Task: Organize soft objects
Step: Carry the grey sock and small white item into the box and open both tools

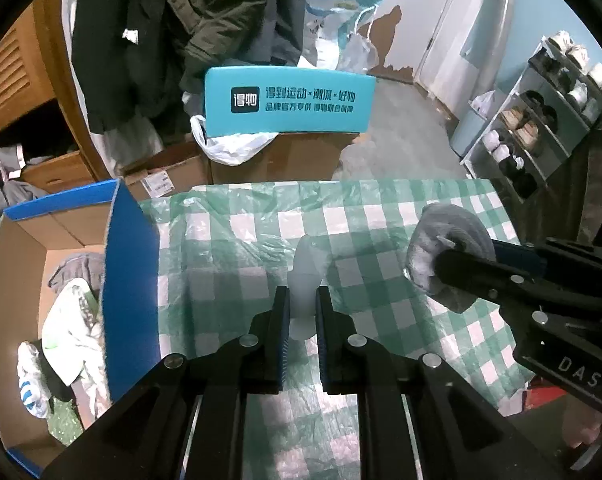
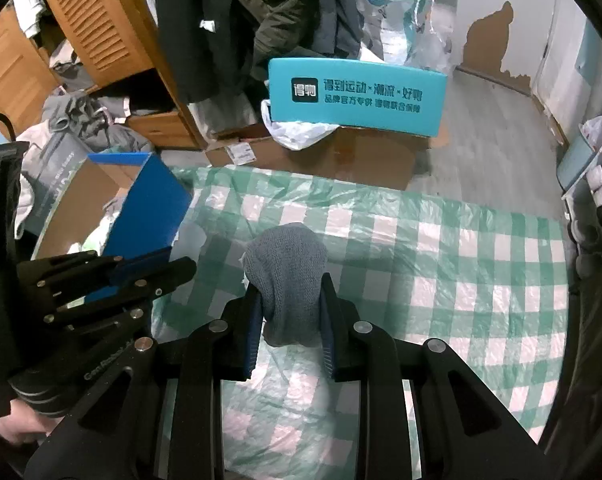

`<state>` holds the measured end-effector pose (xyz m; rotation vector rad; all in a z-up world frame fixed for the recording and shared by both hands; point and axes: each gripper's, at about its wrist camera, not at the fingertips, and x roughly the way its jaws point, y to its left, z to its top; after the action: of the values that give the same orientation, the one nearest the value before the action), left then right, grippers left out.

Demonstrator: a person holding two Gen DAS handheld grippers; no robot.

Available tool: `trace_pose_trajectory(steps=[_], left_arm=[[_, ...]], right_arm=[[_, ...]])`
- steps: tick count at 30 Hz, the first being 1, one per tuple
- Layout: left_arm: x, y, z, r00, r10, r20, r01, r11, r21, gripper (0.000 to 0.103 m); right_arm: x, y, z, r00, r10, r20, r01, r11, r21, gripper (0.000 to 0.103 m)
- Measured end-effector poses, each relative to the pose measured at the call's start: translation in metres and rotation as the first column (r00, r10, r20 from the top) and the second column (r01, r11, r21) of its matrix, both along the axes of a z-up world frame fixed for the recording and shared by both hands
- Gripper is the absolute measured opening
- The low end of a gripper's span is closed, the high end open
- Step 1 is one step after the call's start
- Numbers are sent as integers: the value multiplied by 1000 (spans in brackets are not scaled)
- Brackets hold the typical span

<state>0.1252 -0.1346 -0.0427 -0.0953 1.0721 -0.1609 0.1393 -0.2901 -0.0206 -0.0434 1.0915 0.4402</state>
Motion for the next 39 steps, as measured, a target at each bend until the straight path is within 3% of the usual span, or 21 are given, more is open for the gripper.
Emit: trace_pose_trajectory(steps=[25, 39], left_arm=[[-48, 73, 39, 994, 93, 57, -92, 996, -19, 13], [-76, 147, 40, 979, 196, 60, -195, 980, -31, 13]], right_arm=[[-30, 70, 34, 991, 128, 50, -129, 991, 28, 23], [-38, 141, 39, 970, 238, 42, -240, 970, 48, 23]])
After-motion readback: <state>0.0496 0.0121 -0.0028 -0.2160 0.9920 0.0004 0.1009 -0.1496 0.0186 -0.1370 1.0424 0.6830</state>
